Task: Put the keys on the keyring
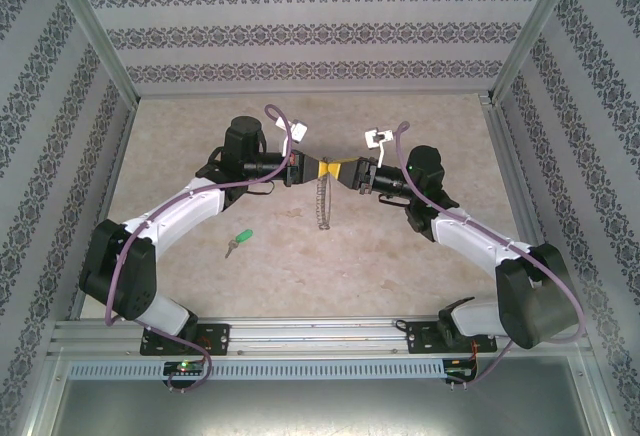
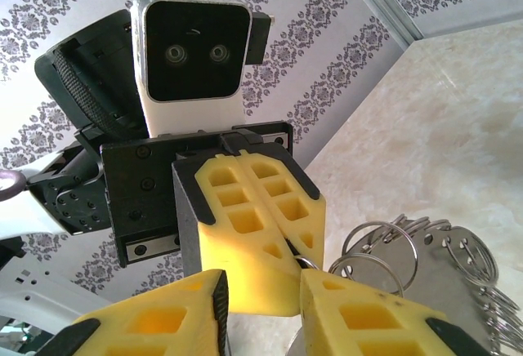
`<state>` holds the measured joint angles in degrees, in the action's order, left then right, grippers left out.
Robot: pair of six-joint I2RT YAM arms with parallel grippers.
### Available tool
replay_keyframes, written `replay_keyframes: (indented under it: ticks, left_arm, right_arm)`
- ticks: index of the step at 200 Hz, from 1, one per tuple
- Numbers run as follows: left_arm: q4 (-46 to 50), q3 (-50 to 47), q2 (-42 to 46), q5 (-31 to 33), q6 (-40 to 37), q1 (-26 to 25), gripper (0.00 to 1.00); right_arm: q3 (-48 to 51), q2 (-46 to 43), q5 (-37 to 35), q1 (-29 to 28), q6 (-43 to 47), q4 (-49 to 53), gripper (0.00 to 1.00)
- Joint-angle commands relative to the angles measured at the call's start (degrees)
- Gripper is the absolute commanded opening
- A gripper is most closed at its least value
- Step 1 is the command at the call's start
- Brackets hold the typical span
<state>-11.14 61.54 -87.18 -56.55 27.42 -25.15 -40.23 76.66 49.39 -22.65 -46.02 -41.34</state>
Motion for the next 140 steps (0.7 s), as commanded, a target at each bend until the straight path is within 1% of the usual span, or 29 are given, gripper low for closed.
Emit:
replay_keyframes:
  ticks: [1, 86, 140]
  left_arm:
    - [-4.2, 1.6, 0.7, -2.2, 0.8, -0.5, 0.00]
    - [-4.8, 0.7, 1.6, -2.5, 0.8, -0.6, 0.00]
    - [-5.5, 0.4, 1.7, -2.7, 1.0, -0.6, 0.00]
  right_arm:
    - [-0.5, -0.3, -0.3, 0.2, 1.7, -1.2, 0.31]
    - [1.5, -2.2, -2.2, 2.3, 1.3, -1.2, 0.30]
    - [1.1, -1.1, -1.7, 1.8, 0.8, -1.2, 0.29]
